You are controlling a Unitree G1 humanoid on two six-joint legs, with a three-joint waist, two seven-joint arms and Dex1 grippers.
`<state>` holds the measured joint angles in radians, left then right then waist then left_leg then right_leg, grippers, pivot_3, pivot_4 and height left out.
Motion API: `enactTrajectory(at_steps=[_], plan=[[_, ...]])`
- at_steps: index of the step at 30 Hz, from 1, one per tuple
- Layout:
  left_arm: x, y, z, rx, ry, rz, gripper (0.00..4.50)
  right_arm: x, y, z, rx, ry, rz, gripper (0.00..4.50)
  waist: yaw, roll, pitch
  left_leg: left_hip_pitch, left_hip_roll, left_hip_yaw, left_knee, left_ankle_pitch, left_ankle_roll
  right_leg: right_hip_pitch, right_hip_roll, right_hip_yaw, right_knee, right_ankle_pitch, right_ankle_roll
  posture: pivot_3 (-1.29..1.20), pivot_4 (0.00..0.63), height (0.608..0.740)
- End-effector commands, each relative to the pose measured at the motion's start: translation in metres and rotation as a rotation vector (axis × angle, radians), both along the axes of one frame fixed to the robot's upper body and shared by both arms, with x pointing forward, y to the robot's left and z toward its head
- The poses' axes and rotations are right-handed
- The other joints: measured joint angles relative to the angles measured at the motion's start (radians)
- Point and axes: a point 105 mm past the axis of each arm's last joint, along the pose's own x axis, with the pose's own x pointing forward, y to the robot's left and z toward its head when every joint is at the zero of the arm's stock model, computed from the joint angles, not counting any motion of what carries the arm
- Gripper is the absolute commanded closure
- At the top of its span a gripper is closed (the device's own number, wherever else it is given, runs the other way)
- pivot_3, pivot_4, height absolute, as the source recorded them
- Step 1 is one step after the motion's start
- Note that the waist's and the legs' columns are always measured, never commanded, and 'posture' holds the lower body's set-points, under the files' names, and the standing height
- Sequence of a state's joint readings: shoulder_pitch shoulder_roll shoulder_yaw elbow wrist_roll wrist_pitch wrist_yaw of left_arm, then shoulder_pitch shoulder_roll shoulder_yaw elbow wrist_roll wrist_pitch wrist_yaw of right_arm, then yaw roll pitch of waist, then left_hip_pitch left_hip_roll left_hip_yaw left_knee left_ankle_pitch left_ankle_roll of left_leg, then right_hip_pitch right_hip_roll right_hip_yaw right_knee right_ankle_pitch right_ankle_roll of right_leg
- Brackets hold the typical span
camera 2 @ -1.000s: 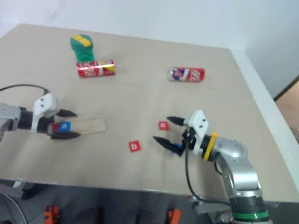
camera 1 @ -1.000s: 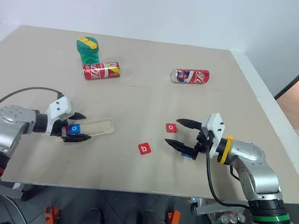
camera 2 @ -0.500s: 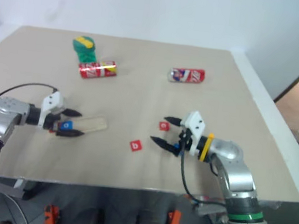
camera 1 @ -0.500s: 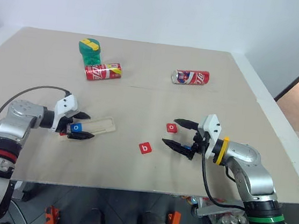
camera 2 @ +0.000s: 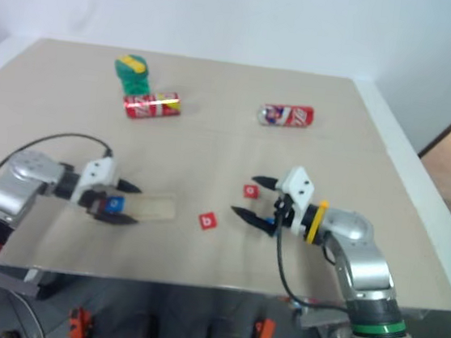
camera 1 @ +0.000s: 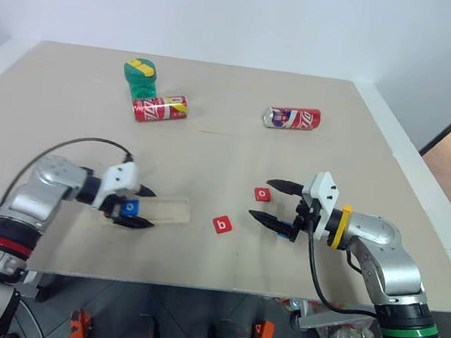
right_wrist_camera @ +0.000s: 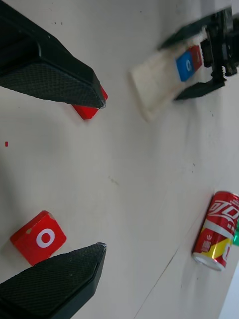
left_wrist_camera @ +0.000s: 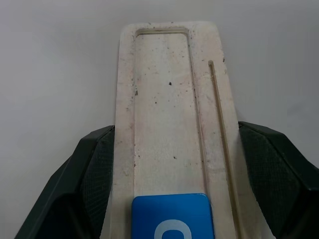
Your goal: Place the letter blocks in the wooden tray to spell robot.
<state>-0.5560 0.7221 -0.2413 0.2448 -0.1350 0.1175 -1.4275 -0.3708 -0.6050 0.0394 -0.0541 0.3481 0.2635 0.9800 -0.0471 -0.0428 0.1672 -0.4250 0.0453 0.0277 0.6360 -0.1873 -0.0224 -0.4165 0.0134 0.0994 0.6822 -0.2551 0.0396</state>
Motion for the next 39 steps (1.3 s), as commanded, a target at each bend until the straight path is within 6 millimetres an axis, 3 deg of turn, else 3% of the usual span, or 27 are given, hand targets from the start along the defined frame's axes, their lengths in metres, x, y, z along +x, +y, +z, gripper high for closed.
enactTrajectory(at_steps=[1, 12, 19, 21, 22, 25, 31, 36, 39], plan=[[-0.006, -0.017, -0.012, 0.054, 0.034, -0.061, 1.31, 0.001, -0.004, 0.012, -0.004, -0.047, 0.0, 0.0, 0.001, 0.0, 0.0, 0.0, 0.0, 0.0, 0.0, 0.0, 0.0, 0.0, 0.0, 0.0, 0.0, 0.0, 0.0, 0.0, 0.15, 0.74], [0.016, -0.057, -0.012, 0.029, 0.012, -0.049, 1.31, -0.003, -0.005, 0.011, 0.002, -0.043, -0.004, 0.0, 0.007, 0.002, -0.001, 0.004, -0.002, -0.002, 0.004, 0.001, 0.001, 0.007, -0.001, 0.0, -0.001, 0.001, 0.002, 0.0, 0.15, 0.74], [0.017, -0.062, -0.009, 0.019, 0.037, -0.03, 1.31, -0.009, -0.004, 0.002, -0.028, 0.008, 0.052, 0.0, 0.005, 0.002, -0.001, 0.004, -0.003, -0.002, 0.004, 0.001, 0.001, 0.007, -0.001, 0.0, -0.001, 0.002, 0.003, 0.0, 0.15, 0.74], [0.02, -0.063, -0.004, -0.005, 0.021, -0.001, 0.26, -0.012, -0.003, -0.002, -0.045, 0.021, 0.076, 0.0, 0.005, 0.002, -0.001, 0.004, -0.002, -0.003, 0.004, 0.001, 0.001, 0.007, -0.001, 0.0, -0.001, 0.002, 0.003, 0.0, 0.15, 0.74], [0.021, -0.063, -0.001, -0.015, 0.014, 0.007, 0.06, -0.013, -0.001, -0.004, -0.052, 0.029, 0.088, 0.0, 0.005, 0.002, -0.001, 0.004, -0.002, -0.003, 0.004, 0.001, 0.001, 0.007, -0.001, 0.0, -0.001, 0.002, 0.003, 0.0, 0.15, 0.74], [0.022, -0.063, 0.009, -0.053, 0.002, 0.035, 0.06, -0.014, 0.004, -0.008, -0.059, 0.046, 0.111, 0.0, 0.002, 0.002, -0.001, 0.004, -0.002, -0.002, 0.004, 0.001, 0.002, 0.007, -0.001, 0.0, -0.001, 0.002, 0.003, 0.0, 0.15, 0.74], [0.011, -0.057, 0.036, -0.137, -0.002, 0.069, 0.06, -0.014, 0.012, -0.018, -0.078, 0.072, 0.13, 0.0, 0.001, 0.002, 0.0, 0.002, -0.001, -0.002, 0.003, 0.001, 0.001, 0.005, 0.0, 0.0, -0.001, 0.002, 0.002, 0.0, 0.15, 0.74], [-0.013, -0.052, 0.07, -0.328, 0.037, 0.073, 0.06, -0.011, 0.018, -0.029, -0.091, 0.082, 0.127, 0.0, -0.002, 0.002, 0.0, 0.001, 0.0, -0.002, 0.0, 0.001, 0.001, 0.002, 0.001, -0.001, -0.001, 0.0, 0.001, 0.0, 0.15, 0.74], [-0.026, -0.044, 0.07, -0.4, 0.036, 0.126, 0.06, -0.007, 0.02, -0.034, -0.095, 0.087, 0.125, 0.0, -0.003, 0.002, 0.0, 0.001, 0.0, -0.003, 0.0, 0.001, 0.001, 0.002, 0.001, -0.001, -0.001, 0.0, 0.0, 0.0, 0.15, 0.74]])
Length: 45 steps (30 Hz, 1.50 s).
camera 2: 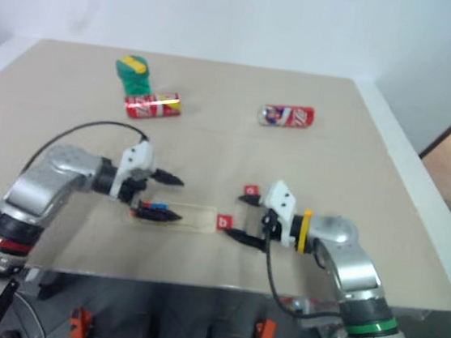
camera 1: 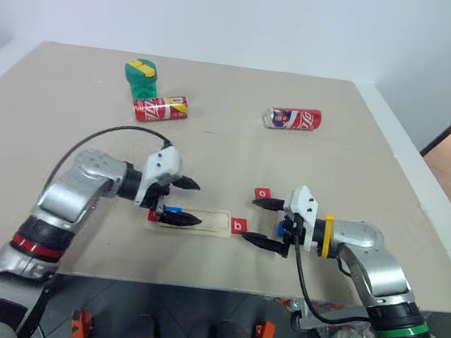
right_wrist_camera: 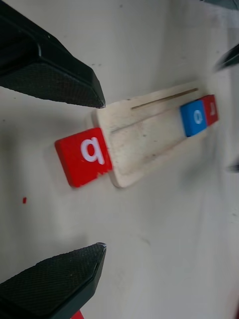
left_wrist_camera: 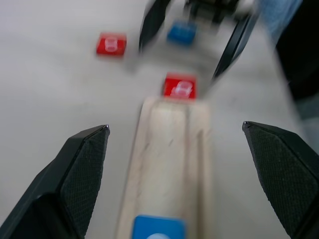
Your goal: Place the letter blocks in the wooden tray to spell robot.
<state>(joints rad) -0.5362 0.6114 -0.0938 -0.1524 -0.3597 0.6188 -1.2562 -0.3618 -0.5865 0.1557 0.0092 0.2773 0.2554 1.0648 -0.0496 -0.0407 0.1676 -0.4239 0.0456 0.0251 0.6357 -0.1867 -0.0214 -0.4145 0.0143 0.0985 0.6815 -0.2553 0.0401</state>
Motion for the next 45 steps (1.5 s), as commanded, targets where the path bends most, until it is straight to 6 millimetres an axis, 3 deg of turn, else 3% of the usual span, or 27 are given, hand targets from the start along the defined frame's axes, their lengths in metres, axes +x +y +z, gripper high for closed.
enactTrajectory(at_steps=[1, 6, 16, 21, 24, 27, 31, 35, 40, 45], plan=[[-0.015, 0.008, 0.008, -0.087, -0.027, 0.059, 0.06, 0.005, 0.003, 0.005, 0.0, -0.04, 0.009, 0.0, -0.001, 0.0, 0.0, 0.0, 0.0, 0.0, 0.0, 0.0, 0.0, 0.0, 0.0, 0.0, 0.0, 0.0, 0.0, 0.0, 0.15, 0.74], [-0.025, 0.016, -0.006, -0.169, -0.087, 0.26, 0.06, 0.006, 0.01, -0.003, -0.01, -0.031, 0.023, 0.0, 0.002, 0.0, 0.0, 0.001, 0.0, 0.0, 0.001, 0.0, 0.0, 0.001, -0.001, 0.0, 0.0, 0.0, 0.0, 0.0, 0.15, 0.74], [-0.035, 0.023, -0.024, -0.144, -0.126, 0.424, 0.0, 0.004, 0.007, -0.013, -0.035, -0.033, 0.019, 3.26, 0.003, 0.0, 0.0, 0.004, 0.0, 0.002, 0.002, 0.0, 0.0, 0.003, -0.002, 0.001, 0.0, -0.001, -0.004, 0.0, 0.15, 0.74], [-0.044, 0.021, -0.032, -0.139, -0.132, 0.433, 0.0, 0.002, -0.003, -0.01, -0.038, -0.037, -0.005, 3.3, 0.003, 0.0, 0.0, 0.004, 0.0, 0.001, 0.001, 0.0, 0.0, 0.003, -0.002, 0.001, 0.0, -0.001, -0.004, 0.0, 0.15, 0.74], [-0.046, 0.026, -0.036, -0.163, -0.119, 0.483, 0.0, 0.007, -0.001, 0.009, 0.005, -0.074, -0.019, 3.3, 0.003, 0.0, 0.0, 0.003, 0.0, 0.001, 0.001, 0.0, 0.0, 0.003, -0.002, 0.001, -0.001, -0.002, -0.005, 0.0, 0.15, 0.74], [-0.051, 0.032, -0.043, -0.145, -0.137, 0.517, 0.0, 0.012, 0.017, 0.032, 0.052, -0.109, 0.027, 3.3, -0.005, 0.0, 0.001, 0.004, 0.001, 0.003, 0.001, 0.0, 0.0, 0.002, -0.002, 0.003, -0.001, -0.001, -0.005, 0.0, 0.15, 0.74], [-0.053, 0.041, -0.041, -0.179, -0.164, 0.615, 0.0, 0.004, 0.062, 0.046, 0.084, -0.11, 0.187, 3.3, -0.01, 0.0, 0.001, 0.005, 0.003, 0.003, 0.001, 0.0, 0.0, 0.001, 0.001, 0.002, -0.001, 0.001, -0.008, 0.0, 0.15, 0.74], [-0.057, 0.046, -0.043, -0.195, -0.173, 0.698, 0.0, -0.001, 0.095, 0.035, 0.059, -0.09, 0.298, 3.3, -0.01, -0.001, 0.001, 0.005, 0.004, 0.001, -0.001, 0.0, 0.0, 0.002, 0.002, 0.0, -0.001, 0.0, -0.01, 0.0, 0.15, 0.74], [-0.059, 0.046, -0.044, -0.203, -0.169, 0.732, 0.0, 0.002, 0.103, 0.016, 0.002, -0.075, 0.338, 3.3, 0.001, -0.001, 0.001, 0.002, 0.003, 0.002, -0.001, 0.0, -0.001, 0.0, -0.001, 0.0, -0.001, -0.002, -0.007, 0.0, 0.15, 0.74], [-0.061, 0.044, -0.045, -0.2, -0.169, 0.733, 0.0, 0.015, 0.109, 0.011, -0.015, -0.093, 0.313, 3.3, 0.0, -0.001, 0.001, 0.002, 0.002, 0.004, -0.001, 0.0, -0.001, -0.001, -0.003, 0.002, -0.001, -0.001, -0.007, 0.0, 0.15, 0.74]])
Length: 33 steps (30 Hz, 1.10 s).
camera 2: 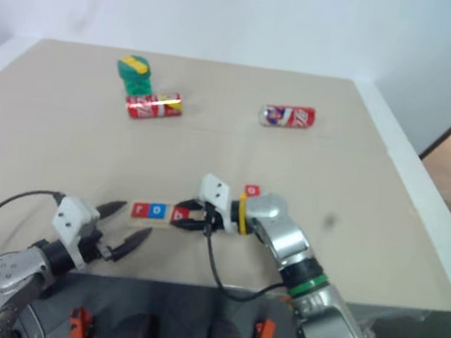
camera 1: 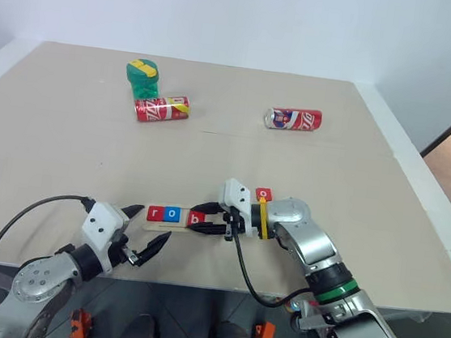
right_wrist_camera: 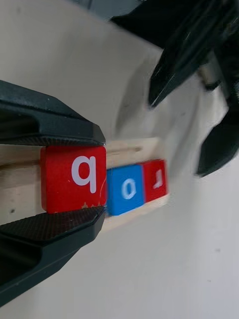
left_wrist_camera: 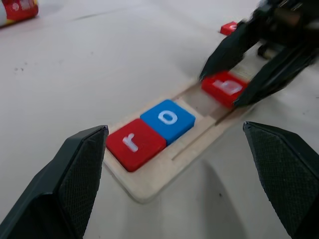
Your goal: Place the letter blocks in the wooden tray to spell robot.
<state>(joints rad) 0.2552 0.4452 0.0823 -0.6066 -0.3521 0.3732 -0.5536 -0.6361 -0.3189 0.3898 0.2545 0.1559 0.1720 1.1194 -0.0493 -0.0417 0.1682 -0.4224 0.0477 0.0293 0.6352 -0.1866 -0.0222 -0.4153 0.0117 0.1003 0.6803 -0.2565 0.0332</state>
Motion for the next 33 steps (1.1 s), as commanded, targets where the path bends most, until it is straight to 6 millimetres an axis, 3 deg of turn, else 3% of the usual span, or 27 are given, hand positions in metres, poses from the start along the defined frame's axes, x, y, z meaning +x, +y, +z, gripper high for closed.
enactTrajectory(at_steps=[1, 20, 21, 33], plan=[[-0.003, -0.004, 0.012, 0.007, -0.054, -0.007, 0.0, 0.009, 0.008, 0.012, 0.012, -0.07, 0.009, 3.3, 0.0, 0.0, 0.0, 0.0, 0.0, 0.0, 0.0, 0.0, 0.0, 0.0, 0.0, 0.0, 0.0, 0.0, 0.0, 0.0, 0.15, 0.74], [-0.002, -0.012, 0.005, -0.002, -0.027, -0.018, 0.0, 0.009, 0.021, 0.003, -0.007, -0.039, 0.041, 3.3, 0.0, 0.0, 0.0, 0.0, 0.001, -0.001, -0.001, 0.0, 0.0, -0.002, 0.002, -0.002, 0.001, 0.001, -0.003, 0.0, 0.15, 0.74], [-0.002, -0.012, 0.004, 0.0, -0.023, -0.019, 0.0, 0.009, 0.022, 0.004, -0.004, -0.045, 0.041, 2.8, 0.0, 0.0, 0.0, 0.0, 0.001, -0.001, -0.001, 0.0, 0.0, -0.002, 0.002, -0.002, 0.001, 0.001, -0.003, 0.0, 0.15, 0.74], [-0.003, -0.018, -0.001, 0.029, -0.015, -0.047, 0.0, 0.012, 0.026, 0.013, 0.031, -0.054, 0.033, 2.8, 0.0, 0.0, 0.0, 0.0, 0.001, -0.001, -0.002, 0.0, 0.0, -0.002, 0.002, -0.003, 0.001, 0.001, -0.004, 0.0, 0.15, 0.74]])
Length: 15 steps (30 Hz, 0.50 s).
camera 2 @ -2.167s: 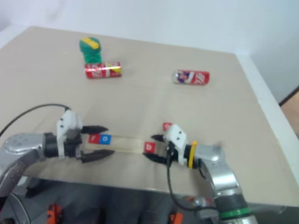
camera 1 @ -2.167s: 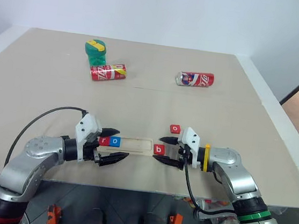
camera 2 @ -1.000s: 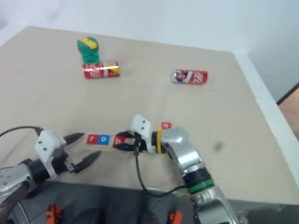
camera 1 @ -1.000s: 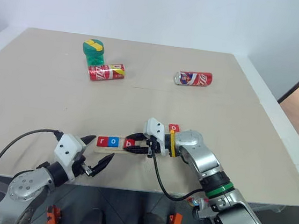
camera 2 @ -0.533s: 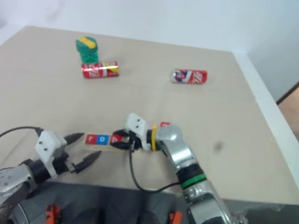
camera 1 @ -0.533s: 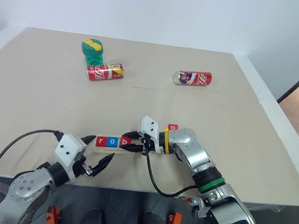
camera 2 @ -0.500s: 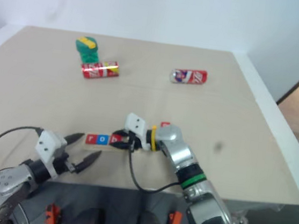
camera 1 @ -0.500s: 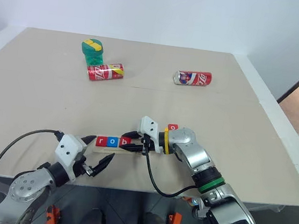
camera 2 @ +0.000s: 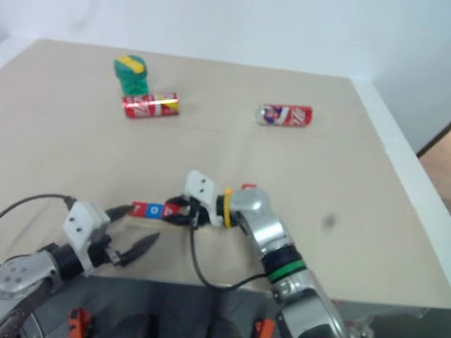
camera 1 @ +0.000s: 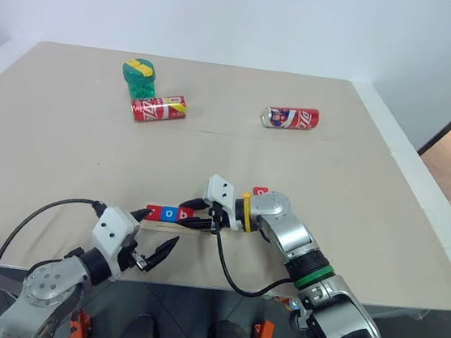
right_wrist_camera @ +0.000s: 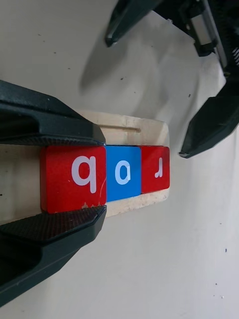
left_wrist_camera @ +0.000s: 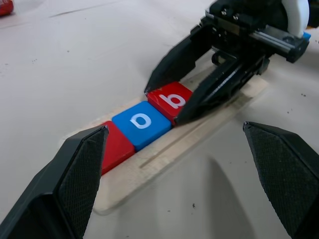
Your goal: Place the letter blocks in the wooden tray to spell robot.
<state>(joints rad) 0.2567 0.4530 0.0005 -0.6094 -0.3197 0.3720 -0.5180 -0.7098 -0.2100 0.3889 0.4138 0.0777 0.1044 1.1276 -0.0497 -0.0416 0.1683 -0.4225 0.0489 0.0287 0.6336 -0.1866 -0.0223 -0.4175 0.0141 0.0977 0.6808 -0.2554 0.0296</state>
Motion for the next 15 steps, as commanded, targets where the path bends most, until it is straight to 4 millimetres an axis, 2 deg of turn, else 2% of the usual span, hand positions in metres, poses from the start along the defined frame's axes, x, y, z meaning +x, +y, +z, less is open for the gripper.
enactTrajectory(at_steps=[1, 9, 11, 13, 15], plan=[[-0.0003, -0.0033, 0.0078, 0.01, -0.038, -0.018, 0.0, 0.0029, 0.0023, 0.0172, 0.039, -0.04, 0.005, 2.8, 0.0, 0.0, 0.0, 0.0, 0.0, 0.0, 0.0, 0.0, 0.0, 0.0, 0.0, 0.0, 0.0, 0.0, 0.0, 0.0, 0.15, 0.74], [0.0023, -0.0027, 0.0064, 0.018, -0.034, -0.01, 0.0, 0.002, 0.0001, 0.0128, 0.016, -0.032, -0.001, 2.8, 0.0, 0.0, 0.0, 0.0, 0.0, 0.0, 0.0, 0.0, 0.0, 0.0, 0.0, 0.0, 0.0, 0.0, 0.0, 0.0, 0.15, 0.74], [0.0024, -0.003, 0.0055, 0.021, -0.032, -0.008, 0.0, 0.0026, -0.0004, 0.0126, 0.011, -0.032, -0.016, 2.12, 0.0, 0.0, 0.0, 0.0, 0.0, 0.0, 0.0, 0.0, 0.0, 0.0, 0.0, 0.0, 0.0, 0.0, 0.0, 0.0, 0.15, 0.74], [0.0025, -0.0036, 0.0054, 0.02, -0.032, -0.009, 0.0, 0.0005, -0.0011, 0.0132, 0.007, -0.023, -0.028, 1.85, 0.0, 0.0, 0.0, 0.0, 0.0, 0.0, 0.0, 0.0, 0.0, 0.0, 0.0, 0.0, 0.0, 0.0, 0.0, 0.0, 0.15, 0.74], [0.0027, -0.0038, 0.0052, 0.019, -0.032, -0.009, 0.0, -0.0025, -0.0015, 0.0134, 0.006, -0.016, -0.032, 1.85, 0.0, 0.0, 0.0, 0.0, 0.0, 0.0, 0.0, 0.0, 0.0, 0.0, 0.0, 0.0, 0.0, 0.0, 0.0, 0.0, 0.15, 0.74]])
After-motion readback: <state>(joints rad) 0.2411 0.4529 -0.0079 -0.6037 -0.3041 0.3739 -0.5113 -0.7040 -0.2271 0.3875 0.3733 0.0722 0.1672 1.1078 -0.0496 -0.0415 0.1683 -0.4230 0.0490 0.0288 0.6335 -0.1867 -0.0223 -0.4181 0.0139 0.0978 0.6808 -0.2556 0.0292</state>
